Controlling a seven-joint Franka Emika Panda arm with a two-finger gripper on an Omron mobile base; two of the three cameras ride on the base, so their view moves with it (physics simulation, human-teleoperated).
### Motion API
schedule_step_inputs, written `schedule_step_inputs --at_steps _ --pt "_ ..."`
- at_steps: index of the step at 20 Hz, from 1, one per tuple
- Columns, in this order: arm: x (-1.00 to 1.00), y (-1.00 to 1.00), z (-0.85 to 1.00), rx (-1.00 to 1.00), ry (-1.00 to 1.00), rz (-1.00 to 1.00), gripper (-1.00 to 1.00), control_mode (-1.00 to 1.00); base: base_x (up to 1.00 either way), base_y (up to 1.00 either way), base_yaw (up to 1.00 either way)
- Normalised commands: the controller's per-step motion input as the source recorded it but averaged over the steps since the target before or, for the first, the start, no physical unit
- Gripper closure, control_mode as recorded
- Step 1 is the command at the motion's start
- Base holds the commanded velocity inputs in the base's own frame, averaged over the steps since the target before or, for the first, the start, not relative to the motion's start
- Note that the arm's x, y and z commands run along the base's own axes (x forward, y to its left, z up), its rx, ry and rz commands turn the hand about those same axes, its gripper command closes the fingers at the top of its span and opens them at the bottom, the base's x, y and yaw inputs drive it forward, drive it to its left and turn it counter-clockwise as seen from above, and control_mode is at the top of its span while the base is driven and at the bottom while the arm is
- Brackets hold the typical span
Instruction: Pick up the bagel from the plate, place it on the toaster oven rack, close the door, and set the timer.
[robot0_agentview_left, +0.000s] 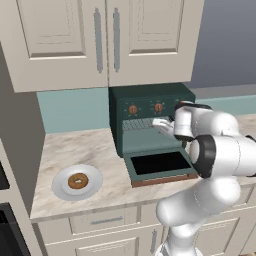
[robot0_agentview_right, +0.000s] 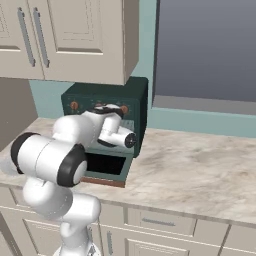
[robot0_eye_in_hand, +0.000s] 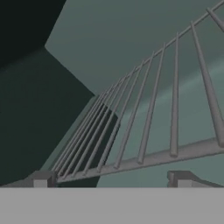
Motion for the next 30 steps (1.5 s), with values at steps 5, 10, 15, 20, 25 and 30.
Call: schedule_step_inputs --at_steps 5,10,15,20,25,30 --pt "0.31 0.0 -0.1 0.0 0.0 0.0 -1.0 -1.0 0.0 0.0 0.0" --pt "0.31 0.0 -0.06 0.01 0.0 0.0 -1.0 -1.0 0.0 0.0 0.0" --pt "0.32 0.0 -0.04 0.03 0.0 0.0 -1.0 -1.0 0.0 0.0 0.0" --pt "0.44 0.01 -0.02 0.04 0.0 0.0 -1.0 -1.0 0.0 0.0 0.0" --pt "0.38 0.0 -0.09 0.03 0.0 0.0 1.0 -1.0 0.0 0.0 0.0" --pt "-0.03 -0.01 -0.09 0.0 0.01 0.0 1.0 -1.0 0.0 0.0 0.0"
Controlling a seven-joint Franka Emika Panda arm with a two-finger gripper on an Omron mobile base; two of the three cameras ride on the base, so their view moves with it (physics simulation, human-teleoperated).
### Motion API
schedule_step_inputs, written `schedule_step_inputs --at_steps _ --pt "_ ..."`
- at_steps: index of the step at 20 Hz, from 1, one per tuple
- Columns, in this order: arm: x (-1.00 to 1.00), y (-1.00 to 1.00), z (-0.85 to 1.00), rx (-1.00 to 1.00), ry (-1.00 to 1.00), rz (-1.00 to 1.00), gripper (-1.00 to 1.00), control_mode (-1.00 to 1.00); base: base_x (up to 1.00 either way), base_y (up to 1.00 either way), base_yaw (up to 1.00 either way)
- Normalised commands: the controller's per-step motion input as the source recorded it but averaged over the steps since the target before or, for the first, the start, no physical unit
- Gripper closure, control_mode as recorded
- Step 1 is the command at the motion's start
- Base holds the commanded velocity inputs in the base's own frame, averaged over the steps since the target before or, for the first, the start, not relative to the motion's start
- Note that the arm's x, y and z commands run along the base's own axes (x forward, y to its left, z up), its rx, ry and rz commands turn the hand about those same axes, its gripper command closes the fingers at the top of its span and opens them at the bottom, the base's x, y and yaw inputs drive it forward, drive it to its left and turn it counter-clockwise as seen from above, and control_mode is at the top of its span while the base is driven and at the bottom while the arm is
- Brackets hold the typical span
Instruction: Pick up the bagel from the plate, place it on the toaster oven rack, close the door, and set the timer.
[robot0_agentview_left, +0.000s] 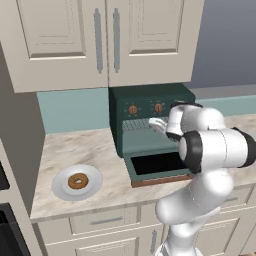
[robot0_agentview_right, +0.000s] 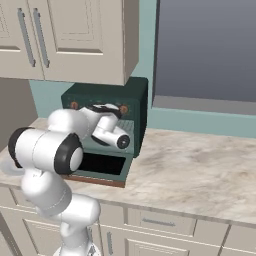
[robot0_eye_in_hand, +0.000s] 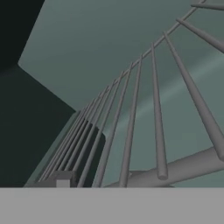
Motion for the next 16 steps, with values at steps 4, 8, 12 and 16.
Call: schedule_step_inputs --at_steps 4,8,12,16 --pt "-0.46 -0.02 -0.1 0.0 0.01 0.0 1.0 -1.0 0.0 0.0 0.0" --pt "-0.79 -0.01 -0.16 0.0 0.03 0.0 1.0 -1.0 0.0 0.0 0.0" --pt "-0.97 -0.01 -0.19 0.0 0.06 0.0 1.0 -1.0 0.0 0.0 0.0" --pt "-0.99 0.0 -0.2 0.0 0.12 0.0 1.0 -1.0 0.0 0.0 0.0"
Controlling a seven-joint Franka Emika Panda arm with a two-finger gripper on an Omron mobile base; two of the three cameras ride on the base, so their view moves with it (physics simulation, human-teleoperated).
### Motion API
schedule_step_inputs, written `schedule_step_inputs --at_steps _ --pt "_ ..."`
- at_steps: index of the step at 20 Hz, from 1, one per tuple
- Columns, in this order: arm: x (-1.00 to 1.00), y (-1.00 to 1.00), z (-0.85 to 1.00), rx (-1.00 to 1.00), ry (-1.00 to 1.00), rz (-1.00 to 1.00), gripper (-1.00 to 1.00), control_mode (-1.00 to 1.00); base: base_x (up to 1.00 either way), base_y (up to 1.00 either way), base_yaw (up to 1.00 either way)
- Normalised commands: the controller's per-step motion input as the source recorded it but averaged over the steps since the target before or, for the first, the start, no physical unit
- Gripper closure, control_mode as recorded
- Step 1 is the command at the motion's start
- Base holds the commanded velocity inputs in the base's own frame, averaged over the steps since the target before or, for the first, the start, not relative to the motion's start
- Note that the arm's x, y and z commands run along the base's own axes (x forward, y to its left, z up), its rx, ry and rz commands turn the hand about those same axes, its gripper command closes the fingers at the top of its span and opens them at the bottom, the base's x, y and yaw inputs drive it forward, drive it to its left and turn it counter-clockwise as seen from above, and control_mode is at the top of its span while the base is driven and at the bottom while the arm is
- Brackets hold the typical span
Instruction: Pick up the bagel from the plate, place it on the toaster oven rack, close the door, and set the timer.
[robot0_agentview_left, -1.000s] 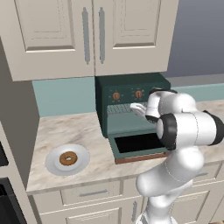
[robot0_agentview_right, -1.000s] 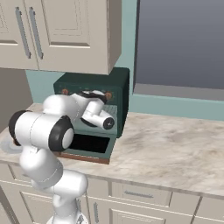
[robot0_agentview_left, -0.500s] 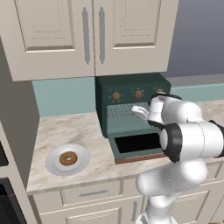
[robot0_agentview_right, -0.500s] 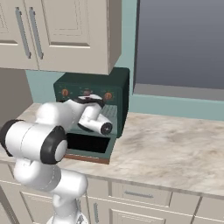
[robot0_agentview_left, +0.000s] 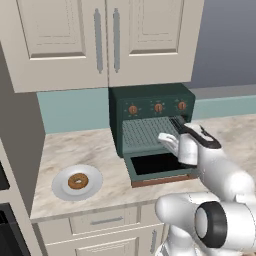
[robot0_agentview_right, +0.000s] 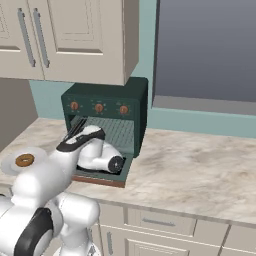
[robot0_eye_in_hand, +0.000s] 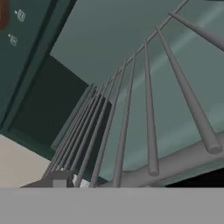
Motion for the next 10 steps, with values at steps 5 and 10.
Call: schedule_step_inputs --at_steps 5,10 --pt "-0.71 0.02 -0.17 0.0 0.17 0.0 -1.0 -1.0 0.0 0.0 0.0" --pt "-0.47 0.01 0.2 0.0 0.15 0.0 -1.0 -1.0 0.0 0.0 0.0"
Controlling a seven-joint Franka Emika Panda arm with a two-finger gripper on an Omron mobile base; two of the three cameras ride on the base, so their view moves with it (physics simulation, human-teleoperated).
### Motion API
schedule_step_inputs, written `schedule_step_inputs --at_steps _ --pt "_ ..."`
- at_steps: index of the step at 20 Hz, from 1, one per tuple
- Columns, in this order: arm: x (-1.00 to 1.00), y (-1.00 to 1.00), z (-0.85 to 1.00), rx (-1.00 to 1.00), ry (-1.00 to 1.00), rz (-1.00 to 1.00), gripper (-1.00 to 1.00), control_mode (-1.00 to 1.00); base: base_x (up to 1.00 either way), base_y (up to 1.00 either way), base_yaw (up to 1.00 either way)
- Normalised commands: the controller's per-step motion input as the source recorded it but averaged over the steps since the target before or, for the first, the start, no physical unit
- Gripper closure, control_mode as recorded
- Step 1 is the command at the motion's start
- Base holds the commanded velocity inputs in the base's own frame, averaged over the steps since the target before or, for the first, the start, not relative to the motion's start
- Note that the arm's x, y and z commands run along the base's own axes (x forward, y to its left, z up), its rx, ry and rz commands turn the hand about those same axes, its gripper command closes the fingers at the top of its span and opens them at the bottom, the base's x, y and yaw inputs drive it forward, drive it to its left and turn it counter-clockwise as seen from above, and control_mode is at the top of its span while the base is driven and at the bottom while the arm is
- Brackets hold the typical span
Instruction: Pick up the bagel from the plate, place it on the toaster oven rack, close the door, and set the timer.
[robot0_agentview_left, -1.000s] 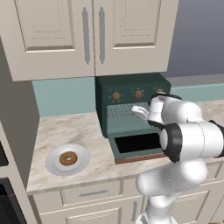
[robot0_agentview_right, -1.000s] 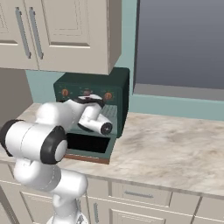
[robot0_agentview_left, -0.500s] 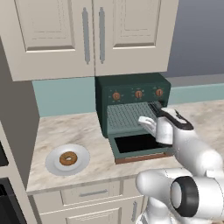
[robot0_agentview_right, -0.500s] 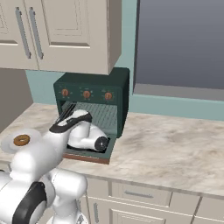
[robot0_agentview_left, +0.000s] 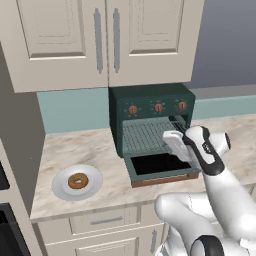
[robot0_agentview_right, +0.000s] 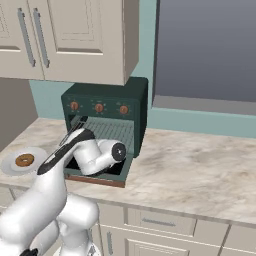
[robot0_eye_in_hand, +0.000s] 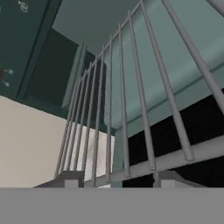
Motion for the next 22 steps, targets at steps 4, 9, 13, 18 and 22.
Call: schedule_step_inputs --at_steps 4,9,13,18,22 --pt "-0.9 0.08 0.57 0.0 0.04 0.0 -1.0 -1.0 0.0 0.0 0.0" --pt "-0.71 0.63 0.77 -0.07 0.04 0.0 -1.0 -1.0 0.0 0.0 0.0" --pt "-0.56 0.92 0.79 -0.24 0.11 0.0 -1.0 -1.0 0.0 0.0 0.0" --pt "-0.11 1.0 0.58 -0.34 0.25 0.0 -1.0 -1.0 0.0 0.0 0.0" --pt "0.0 0.88 0.08 -0.31 0.25 0.0 -1.0 -1.0 0.0 0.0 0.0"
